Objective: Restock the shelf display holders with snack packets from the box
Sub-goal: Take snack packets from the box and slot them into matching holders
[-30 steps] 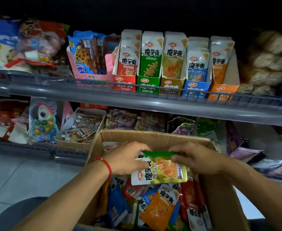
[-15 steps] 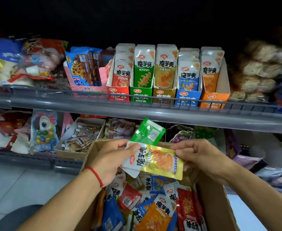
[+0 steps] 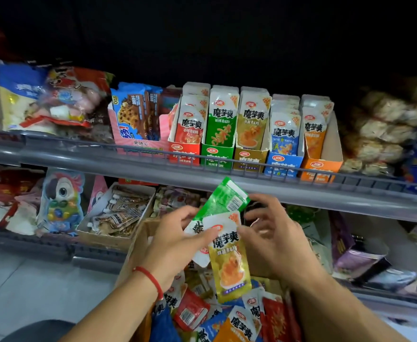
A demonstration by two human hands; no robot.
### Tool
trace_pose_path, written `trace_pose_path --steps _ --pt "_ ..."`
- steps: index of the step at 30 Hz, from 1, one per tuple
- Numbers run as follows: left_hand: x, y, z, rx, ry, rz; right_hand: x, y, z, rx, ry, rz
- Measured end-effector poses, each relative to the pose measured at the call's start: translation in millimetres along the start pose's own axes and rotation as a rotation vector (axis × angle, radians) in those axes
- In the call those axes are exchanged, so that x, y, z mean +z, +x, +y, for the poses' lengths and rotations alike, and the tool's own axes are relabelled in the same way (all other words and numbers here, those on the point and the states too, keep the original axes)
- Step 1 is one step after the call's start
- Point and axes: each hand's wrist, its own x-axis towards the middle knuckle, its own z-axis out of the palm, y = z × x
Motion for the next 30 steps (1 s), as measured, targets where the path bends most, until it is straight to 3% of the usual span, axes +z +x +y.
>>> trace_pose_path --steps 3,8,10,14,18,30 --pt "-1 -2 6 0.085 0.039 0.037 3 13 -21 -0.098 -0.118 0.006" --pt "-16 7 7 0.063 -0.023 0.086 -26 40 -35 0.03 0.001 -0.213" --pt "-22 12 7 0.066 -0.062 0.13 -54 55 -46 0.034 0.085 -0.104" --pt "-30 19 10 0.046 -0.188 0.194 -111 109 -69 -0.074 0.085 0.283" --pt "-30 25 11 0.001 -0.283 0.204 -133 165 -78 -0.083 0.068 0.479" --pt "-34 34 14 -0.057 -0.366 0.125 -127 233 -68 0.025 0.034 0.585"
